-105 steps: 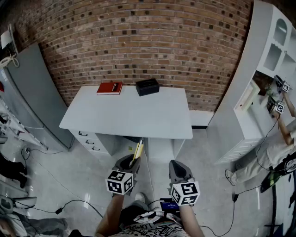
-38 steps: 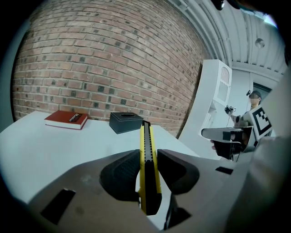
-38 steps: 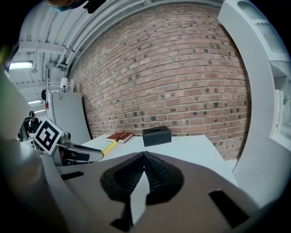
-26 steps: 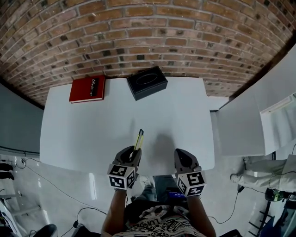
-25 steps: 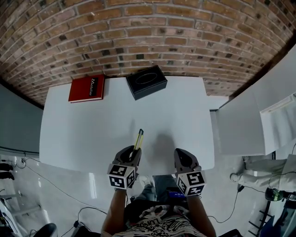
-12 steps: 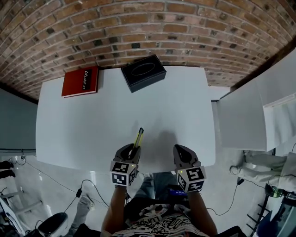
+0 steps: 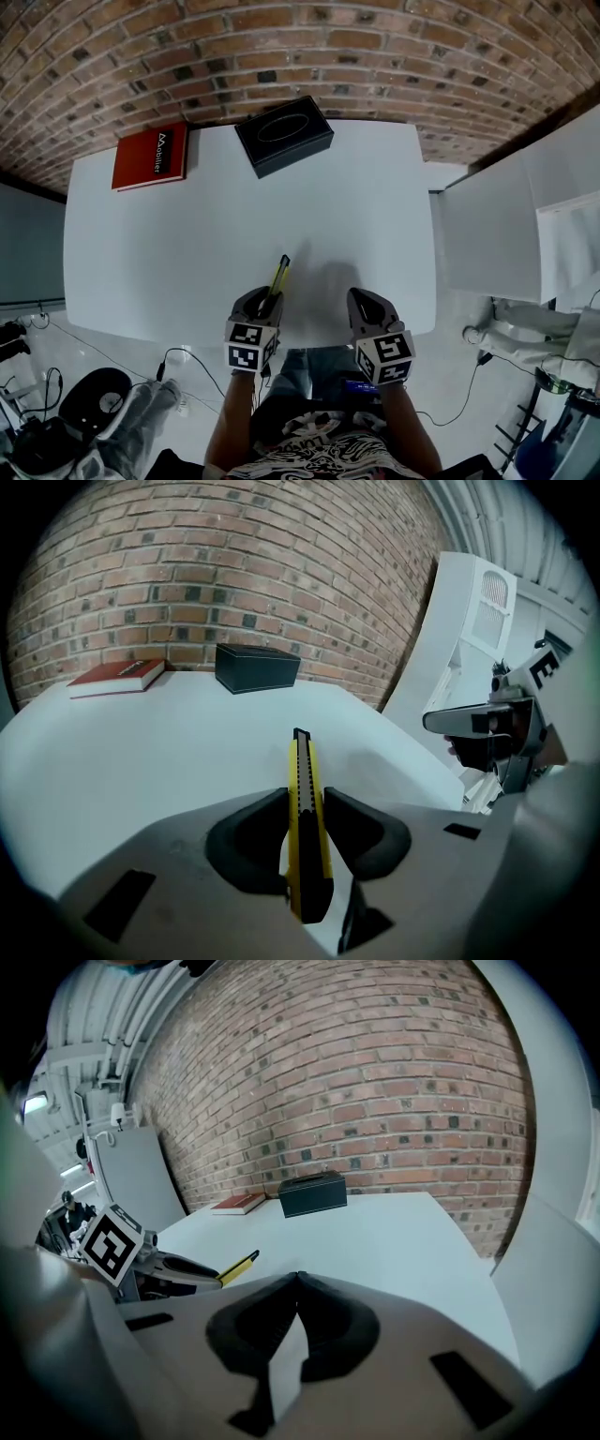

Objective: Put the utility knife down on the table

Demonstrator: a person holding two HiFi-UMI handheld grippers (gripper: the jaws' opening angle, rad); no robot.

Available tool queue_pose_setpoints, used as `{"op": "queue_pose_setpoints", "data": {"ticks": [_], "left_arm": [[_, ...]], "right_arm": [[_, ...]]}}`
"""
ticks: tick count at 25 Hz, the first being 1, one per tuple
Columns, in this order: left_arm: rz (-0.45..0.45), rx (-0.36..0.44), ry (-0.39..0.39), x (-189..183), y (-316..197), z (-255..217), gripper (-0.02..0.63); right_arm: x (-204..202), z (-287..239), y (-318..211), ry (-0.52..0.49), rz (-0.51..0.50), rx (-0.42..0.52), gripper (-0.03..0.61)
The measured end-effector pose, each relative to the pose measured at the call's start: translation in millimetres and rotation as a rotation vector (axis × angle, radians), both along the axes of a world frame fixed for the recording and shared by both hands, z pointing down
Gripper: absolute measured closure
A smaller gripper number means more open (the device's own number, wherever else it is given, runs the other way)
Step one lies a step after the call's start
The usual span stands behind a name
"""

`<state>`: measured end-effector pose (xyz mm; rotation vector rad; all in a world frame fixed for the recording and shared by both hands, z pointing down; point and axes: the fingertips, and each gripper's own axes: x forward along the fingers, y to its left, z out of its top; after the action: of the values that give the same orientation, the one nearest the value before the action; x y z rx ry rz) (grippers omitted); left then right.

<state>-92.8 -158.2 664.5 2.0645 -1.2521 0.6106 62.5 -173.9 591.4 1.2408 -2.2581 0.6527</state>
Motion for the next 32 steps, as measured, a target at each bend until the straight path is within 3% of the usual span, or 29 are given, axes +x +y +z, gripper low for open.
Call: {"op": "queue_pose_setpoints", "data": {"ticks": [5,15,32], "left_arm": [[0.017,-0.025,-0.037,6,-3,15,0.489],[0.015,-0.061,-0.063,18,-7,33,0.489],[0.035,-0.051,-0.092,20,-11,35,0.489]], "right_arm": [[7,9,-6,-0.058,0.043,-0.046,0.578],[25,15,-16,-0.047,0.052,-0.07,0.578],[36,0,-11,-0.04,0.088,-0.021,0.578]]}}
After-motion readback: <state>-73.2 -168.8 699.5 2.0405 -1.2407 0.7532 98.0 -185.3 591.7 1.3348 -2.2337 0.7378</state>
